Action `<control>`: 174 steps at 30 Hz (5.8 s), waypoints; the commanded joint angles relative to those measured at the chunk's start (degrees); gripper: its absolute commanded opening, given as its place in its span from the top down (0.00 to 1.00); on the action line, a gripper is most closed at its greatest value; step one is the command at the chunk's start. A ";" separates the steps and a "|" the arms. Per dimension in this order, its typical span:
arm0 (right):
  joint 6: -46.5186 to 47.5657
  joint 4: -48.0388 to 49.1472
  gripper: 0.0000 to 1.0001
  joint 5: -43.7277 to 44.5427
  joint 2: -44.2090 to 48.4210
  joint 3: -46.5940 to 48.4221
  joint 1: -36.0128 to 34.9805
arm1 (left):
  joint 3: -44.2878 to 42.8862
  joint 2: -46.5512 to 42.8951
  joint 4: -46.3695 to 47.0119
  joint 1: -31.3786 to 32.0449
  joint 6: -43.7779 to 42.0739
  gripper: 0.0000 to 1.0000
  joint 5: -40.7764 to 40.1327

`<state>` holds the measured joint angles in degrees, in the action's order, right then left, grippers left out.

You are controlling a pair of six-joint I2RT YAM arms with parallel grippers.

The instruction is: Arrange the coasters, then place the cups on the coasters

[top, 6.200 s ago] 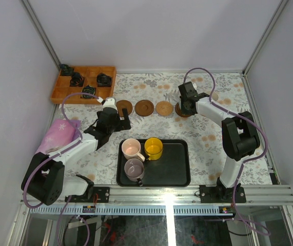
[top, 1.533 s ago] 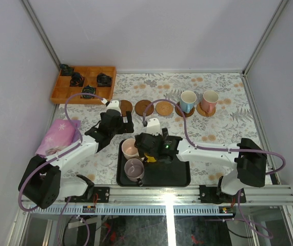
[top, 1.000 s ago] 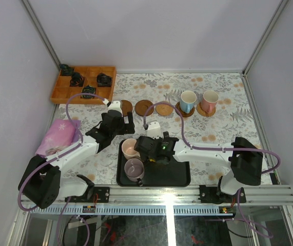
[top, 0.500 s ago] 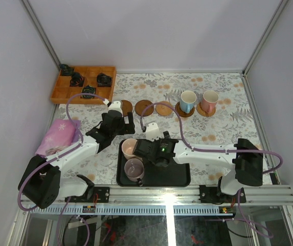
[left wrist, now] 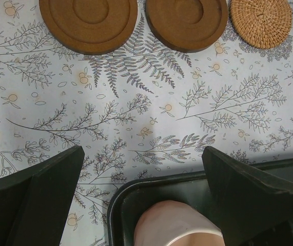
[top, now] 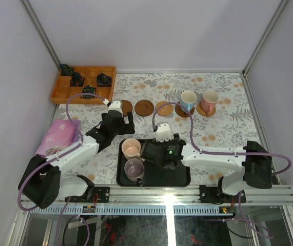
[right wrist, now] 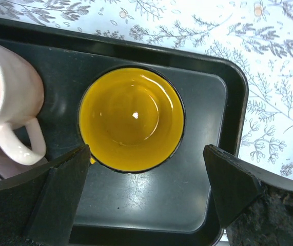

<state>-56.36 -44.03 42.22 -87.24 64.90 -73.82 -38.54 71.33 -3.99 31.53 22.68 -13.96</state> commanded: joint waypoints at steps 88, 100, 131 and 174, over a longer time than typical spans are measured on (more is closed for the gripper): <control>-7.10 7.92 0.40 -6.30 5.24 -17.31 -3.88 | -1.97 4.17 -0.37 2.38 1.24 0.00 -0.69; -2.28 12.01 0.48 -8.93 7.54 -20.10 2.19 | -1.98 4.85 -0.57 2.49 1.06 0.00 -1.32; 16.55 16.76 1.00 -9.18 12.11 -10.19 9.04 | -2.49 5.03 -1.19 2.86 -0.13 0.00 -3.98; 30.92 33.30 1.00 -20.55 -27.37 22.36 38.63 | -9.54 11.26 -0.88 -3.77 -2.37 0.00 -7.97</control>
<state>-27.03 -16.16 20.40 -115.42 83.48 -35.70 -46.24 81.91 -6.39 28.08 19.81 -22.00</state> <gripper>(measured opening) 0.227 0.997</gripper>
